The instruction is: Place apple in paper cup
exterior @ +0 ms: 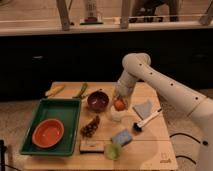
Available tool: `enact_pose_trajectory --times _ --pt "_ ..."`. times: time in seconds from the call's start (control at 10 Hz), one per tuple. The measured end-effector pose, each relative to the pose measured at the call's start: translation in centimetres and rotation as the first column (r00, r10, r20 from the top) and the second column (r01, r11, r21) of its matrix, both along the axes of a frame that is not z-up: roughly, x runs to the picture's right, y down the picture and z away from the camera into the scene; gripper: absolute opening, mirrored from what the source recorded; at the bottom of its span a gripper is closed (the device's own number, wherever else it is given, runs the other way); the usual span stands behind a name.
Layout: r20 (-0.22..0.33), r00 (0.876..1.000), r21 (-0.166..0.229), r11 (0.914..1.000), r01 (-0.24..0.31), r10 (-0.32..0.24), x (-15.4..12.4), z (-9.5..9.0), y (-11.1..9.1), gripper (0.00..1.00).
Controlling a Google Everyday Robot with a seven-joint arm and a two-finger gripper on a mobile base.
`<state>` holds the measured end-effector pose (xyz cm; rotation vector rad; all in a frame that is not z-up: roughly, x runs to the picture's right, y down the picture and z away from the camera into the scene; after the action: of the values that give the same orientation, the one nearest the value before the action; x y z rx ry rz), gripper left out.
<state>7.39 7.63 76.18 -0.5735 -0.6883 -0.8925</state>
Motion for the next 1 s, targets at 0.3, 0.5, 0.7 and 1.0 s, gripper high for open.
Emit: enact_pose_trajectory --times 0.3,0.5,0.7,1.0 --pt "0.0 1.0 0.004 1.0 0.006 -0.006 0.23 0.06 -0.48 0.8" --pt "-0.002 1.0 0.006 0.9999 0.009 -0.009 0.33 0.12 -0.7 0.8" --pt "-0.005 1.0 0.009 0.9999 0.008 -0.008 0.45 0.15 -0.9 0.8" --pt "-0.005 1.0 0.011 0.9999 0.01 -0.01 0.38 0.21 -1.12 0.8"
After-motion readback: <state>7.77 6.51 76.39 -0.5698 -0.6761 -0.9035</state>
